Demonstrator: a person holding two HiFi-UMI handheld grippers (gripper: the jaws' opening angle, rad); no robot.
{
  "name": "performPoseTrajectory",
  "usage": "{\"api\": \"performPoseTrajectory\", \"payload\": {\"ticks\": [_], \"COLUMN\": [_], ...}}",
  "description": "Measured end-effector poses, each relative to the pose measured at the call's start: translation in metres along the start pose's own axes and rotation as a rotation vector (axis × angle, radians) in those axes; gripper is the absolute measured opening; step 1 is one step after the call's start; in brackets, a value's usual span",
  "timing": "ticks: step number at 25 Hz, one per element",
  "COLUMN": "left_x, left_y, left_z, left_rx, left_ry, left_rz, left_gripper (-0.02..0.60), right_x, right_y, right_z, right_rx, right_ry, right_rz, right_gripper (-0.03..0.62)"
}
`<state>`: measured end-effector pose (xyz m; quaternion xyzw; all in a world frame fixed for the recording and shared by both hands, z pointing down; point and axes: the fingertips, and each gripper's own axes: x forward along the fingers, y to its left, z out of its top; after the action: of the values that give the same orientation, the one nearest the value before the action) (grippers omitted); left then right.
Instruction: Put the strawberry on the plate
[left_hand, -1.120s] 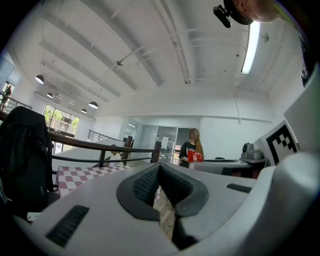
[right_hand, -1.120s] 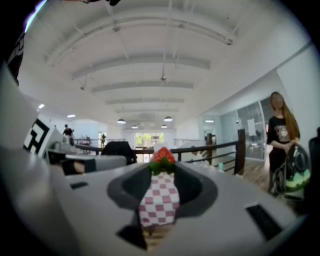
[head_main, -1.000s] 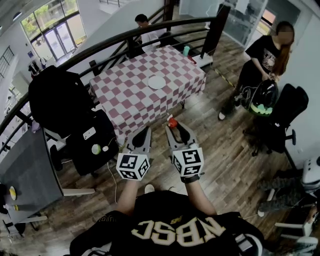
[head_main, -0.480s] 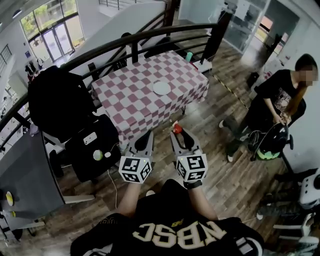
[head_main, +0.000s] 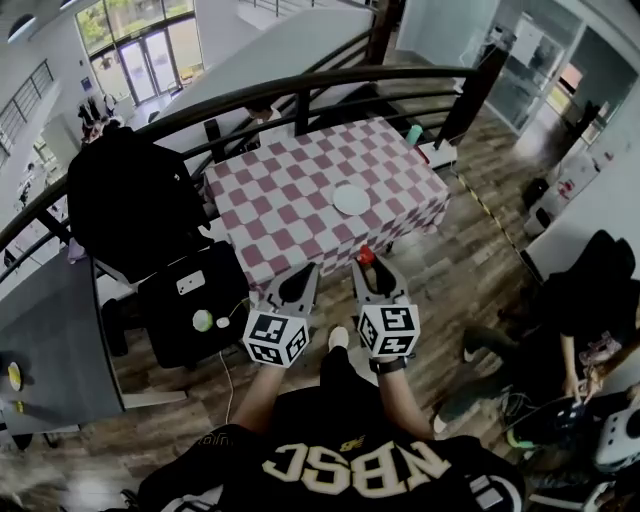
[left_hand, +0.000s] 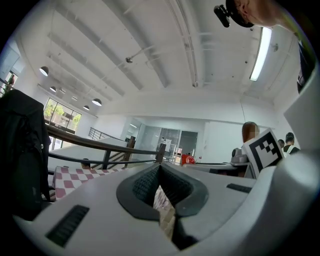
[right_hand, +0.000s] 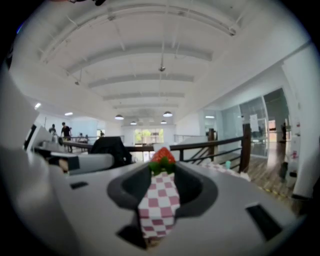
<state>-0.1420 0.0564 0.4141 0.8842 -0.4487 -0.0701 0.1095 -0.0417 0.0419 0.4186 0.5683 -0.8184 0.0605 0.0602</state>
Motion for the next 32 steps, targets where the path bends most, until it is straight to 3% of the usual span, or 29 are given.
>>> {"api": "performPoseTrajectory", "payload": {"ticks": [6,13,19,23,32], "left_x": [0.08,0.168,0.229,0.245,0.276], "left_y": [0.041,0.045,0.043,0.05,0.066], "left_z": [0.029,0.037,0.018,0.01,-0.038], "left_rx": [0.051,0.102,0.029,0.013,-0.033], "left_ry": [-0.012,-0.012,0.041,0.041,0.153], "left_rz": [0.068,0.048,-0.008,0.037,0.089], "left_gripper": [0.009,0.009,0.009,0.009,0.009], "right_x": [0.086,0.148,0.181,0.192,0.221], "right_y": [-0.04,-0.093,-0.141,-0.163,-0.183], "right_z": [0.04,0.063,0.065,0.047,-0.002], "right_rx": [0.002,-0.001,0.004,0.04,0.114], "right_ry": [-0.057,-0.084,-0.089,-0.06,0.05], "right_rz": [0.073,0.095,0.102,0.104,0.131], "right_gripper": [0.146,0.146,0.146,0.146,0.146]}}
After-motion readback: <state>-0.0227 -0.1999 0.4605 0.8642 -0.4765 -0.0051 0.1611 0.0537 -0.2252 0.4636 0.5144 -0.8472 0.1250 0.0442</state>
